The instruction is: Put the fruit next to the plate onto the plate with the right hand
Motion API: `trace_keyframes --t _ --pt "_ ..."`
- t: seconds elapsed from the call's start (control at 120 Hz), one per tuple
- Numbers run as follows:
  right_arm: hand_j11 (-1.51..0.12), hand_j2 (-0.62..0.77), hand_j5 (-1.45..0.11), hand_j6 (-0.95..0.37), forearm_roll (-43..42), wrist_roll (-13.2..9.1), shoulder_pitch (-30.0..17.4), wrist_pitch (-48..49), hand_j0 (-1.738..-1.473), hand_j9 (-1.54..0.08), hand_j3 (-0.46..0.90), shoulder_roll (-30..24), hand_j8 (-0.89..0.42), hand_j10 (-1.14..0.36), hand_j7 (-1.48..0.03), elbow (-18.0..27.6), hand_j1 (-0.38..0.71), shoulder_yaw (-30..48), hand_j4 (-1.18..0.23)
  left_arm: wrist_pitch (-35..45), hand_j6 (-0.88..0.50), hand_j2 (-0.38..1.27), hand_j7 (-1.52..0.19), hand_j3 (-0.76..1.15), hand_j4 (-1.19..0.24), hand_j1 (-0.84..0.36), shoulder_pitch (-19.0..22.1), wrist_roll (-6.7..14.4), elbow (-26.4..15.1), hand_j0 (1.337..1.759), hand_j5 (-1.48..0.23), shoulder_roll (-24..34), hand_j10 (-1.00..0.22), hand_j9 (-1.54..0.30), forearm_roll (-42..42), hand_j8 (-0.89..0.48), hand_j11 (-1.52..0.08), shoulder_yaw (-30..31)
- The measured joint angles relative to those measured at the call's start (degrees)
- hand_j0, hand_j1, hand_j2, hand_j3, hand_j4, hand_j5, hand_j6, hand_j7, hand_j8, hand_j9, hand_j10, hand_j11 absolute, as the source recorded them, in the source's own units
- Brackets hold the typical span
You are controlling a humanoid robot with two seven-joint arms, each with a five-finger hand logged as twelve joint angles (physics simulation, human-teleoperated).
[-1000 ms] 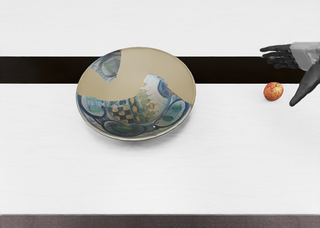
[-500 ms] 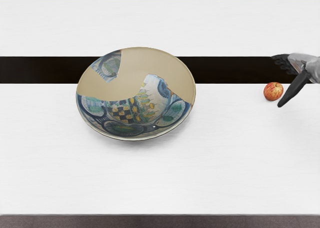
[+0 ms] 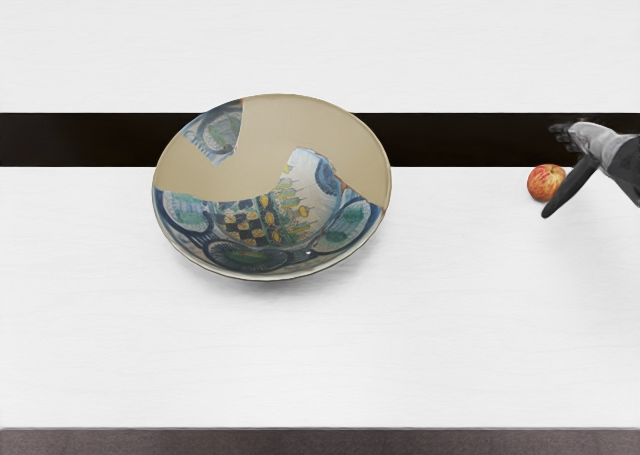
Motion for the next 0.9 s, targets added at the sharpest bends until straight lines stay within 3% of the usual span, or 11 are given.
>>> trace_keyframes --t 0.667,0.9 --pt "-0.36 -0.05 -0.36 -0.28 -0.54 -0.07 0.4 -5.44 -1.658 -0.36 0.0 7.9 -0.28 -0.28 -0.36 -10.0 -0.02 -5.58 -0.28 0.0 -0.24 0.05 -0.31 0.0 -0.24 0.06 0.0 0.03 0.0 1.658 -0.31 0.0 -0.24 -0.31 0.0 -0.24 -0.31 0.0" --pt "-0.47 -0.06 -0.47 -0.36 -0.56 -0.04 0.58 -6.88 -1.658 -0.47 0.0 9.06 -0.36 -0.36 -0.47 -11.15 0.08 -6.01 -0.36 0.0 -0.24 0.05 -0.31 0.0 -0.24 0.06 0.0 0.03 0.0 1.658 -0.31 0.0 -0.24 -0.31 0.0 -0.24 -0.31 0.0"
